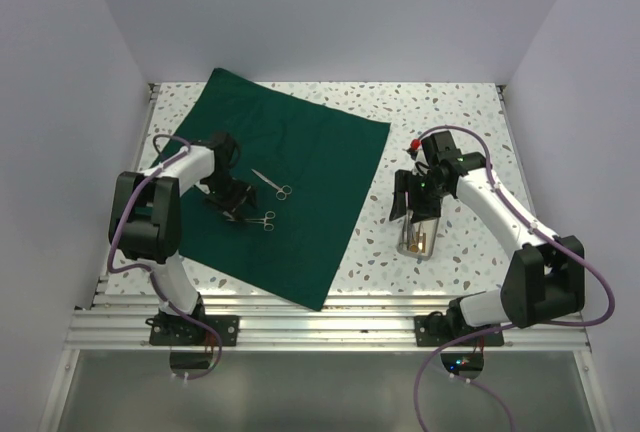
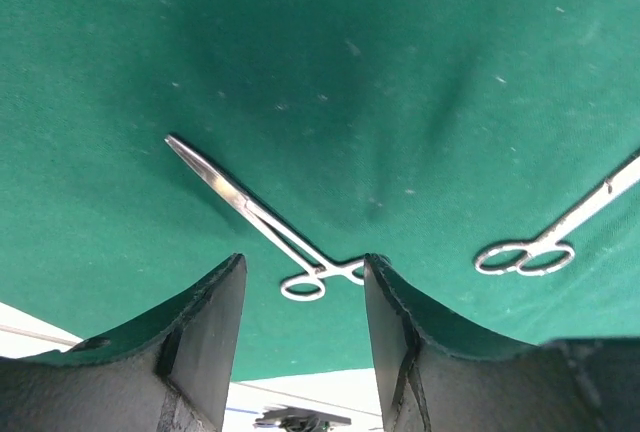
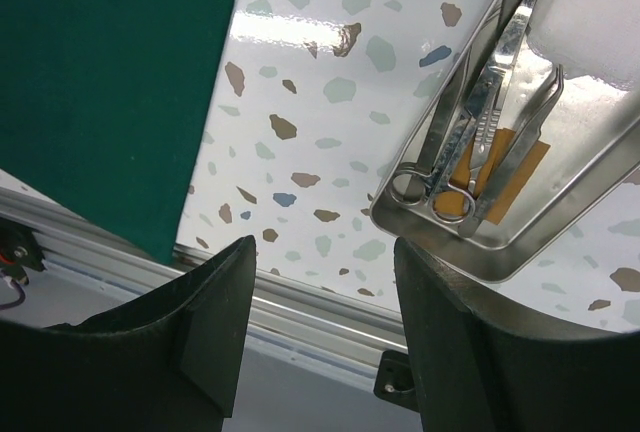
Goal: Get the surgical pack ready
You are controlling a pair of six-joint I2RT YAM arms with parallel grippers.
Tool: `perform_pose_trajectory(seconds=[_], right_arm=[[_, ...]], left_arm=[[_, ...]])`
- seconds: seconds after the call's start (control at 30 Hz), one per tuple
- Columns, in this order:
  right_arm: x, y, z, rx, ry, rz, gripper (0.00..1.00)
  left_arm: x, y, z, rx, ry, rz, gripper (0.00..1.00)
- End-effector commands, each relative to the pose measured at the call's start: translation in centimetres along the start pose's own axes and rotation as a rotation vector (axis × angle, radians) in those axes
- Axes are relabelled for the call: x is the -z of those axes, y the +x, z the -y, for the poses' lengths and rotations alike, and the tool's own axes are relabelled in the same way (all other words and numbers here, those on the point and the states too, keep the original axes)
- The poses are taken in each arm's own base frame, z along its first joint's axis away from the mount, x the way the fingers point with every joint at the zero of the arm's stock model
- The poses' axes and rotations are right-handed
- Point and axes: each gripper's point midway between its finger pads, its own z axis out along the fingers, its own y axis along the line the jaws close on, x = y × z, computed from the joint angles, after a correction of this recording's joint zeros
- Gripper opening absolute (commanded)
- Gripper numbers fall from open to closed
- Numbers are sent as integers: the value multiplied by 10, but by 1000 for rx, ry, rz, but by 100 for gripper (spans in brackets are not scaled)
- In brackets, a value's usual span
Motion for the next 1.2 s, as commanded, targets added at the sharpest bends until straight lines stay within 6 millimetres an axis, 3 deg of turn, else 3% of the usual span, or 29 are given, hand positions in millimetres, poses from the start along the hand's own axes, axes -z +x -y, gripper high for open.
perform_pose_trajectory(seconds=[0.0,0.4,0.6,0.73,0.83,1.17], right_arm=[[5,-1,-5,29,-29,26,61],[4,-2,-5,29,-29,33,61],[7,-3,-7,36,-36,46,61],[9,-4,-9,37,-44,56,61],[10,-5,-10,39,-48,57,61],[12,-9,-17,56,-52,59,61]], left_arm=[[-6,-7,-4,57,-17,30,54],[-26,-16,-3,78,-27,64,44],[-33,-19,-15,65,-84,66,34],[-35,-20,-20,56,-101,60,15],[-31,-19,-18,43,-93,56,11],[-20,-13,-25,8,-97,40,14]])
